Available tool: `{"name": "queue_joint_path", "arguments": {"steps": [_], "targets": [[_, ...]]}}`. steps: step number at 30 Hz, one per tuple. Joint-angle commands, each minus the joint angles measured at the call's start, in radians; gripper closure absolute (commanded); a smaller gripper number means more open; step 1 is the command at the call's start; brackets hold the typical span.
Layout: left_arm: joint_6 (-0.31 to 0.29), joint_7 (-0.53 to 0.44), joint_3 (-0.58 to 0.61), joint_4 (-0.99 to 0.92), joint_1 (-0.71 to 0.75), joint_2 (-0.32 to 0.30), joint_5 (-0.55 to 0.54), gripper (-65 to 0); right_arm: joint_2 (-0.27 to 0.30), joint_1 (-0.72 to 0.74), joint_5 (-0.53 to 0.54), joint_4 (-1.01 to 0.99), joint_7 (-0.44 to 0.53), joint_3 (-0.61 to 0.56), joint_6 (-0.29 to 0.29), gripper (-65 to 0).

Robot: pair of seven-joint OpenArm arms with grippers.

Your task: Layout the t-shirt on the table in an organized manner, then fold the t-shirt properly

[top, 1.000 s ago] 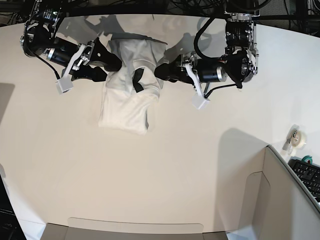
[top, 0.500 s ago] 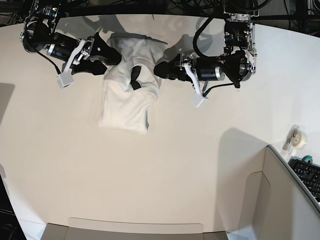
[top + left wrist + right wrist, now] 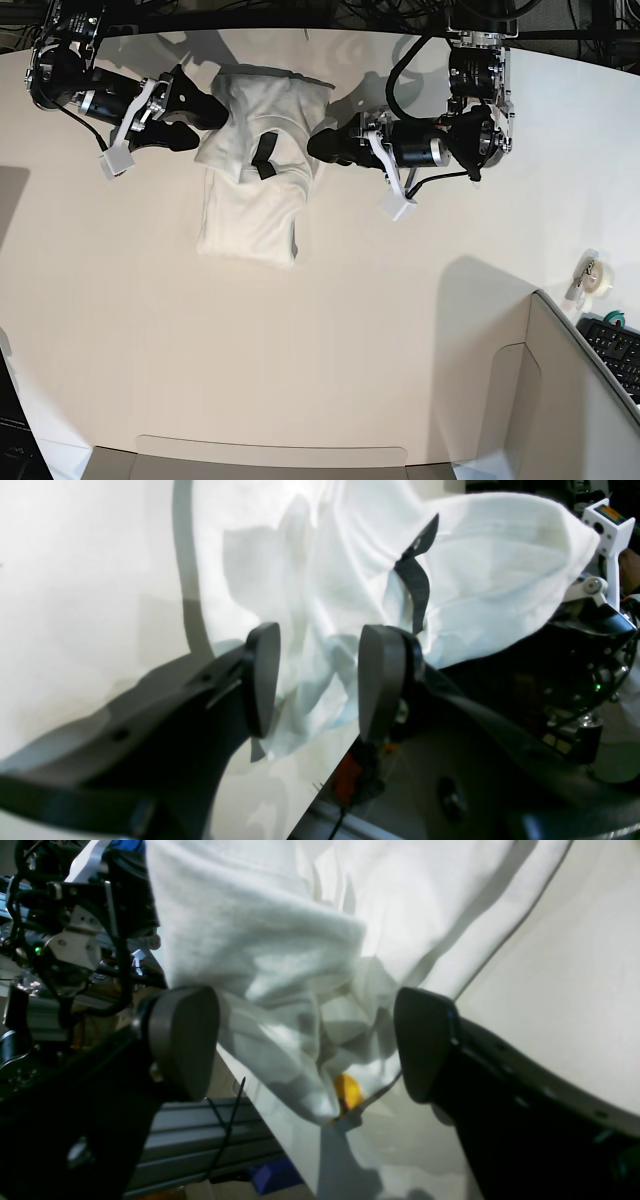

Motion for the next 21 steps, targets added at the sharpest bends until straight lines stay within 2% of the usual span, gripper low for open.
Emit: {"name": "queue_joint_path", "arguments": {"steps": [1,5,9,13,17,21], "targets": [[0.003,-0.007,-0.001,0.015,-0.012,-0.002,-0.027,-25.8,0.016,0.009,0.029,0.014,0.018,0.032,0.005,-53.8],[0.003,-0.007,-0.001,0.015,-0.012,-0.002,-0.027,-25.7,0.023,0.009,0.036,0.012,0.018,0.154,0.005,-53.8],[0.003,-0.007,0.001,0.015,-0.012,-0.002,-0.027,-25.7,0.036,0.0,0.052,0.014,0.018,0.164,0.005,-53.8],[0.003,-0.007,0.001,0.013,-0.012,-0.001,-0.027,-25.7,0.026,0.005,0.051,0.014,0.018,0.071,0.005,-53.8],[0.003,-0.007,0.001,0.013,-0.014,-0.001,-0.027,-25.7,-0.036,0.006,0.04,0.014,0.018,-0.017,0.005,-53.8],[0.003,-0.007,0.001,0.013,-0.014,-0.001,-0.027,-25.7,-0.058,0.008,0.016,0.014,0.018,-0.04,0.005,-53.8]]}}
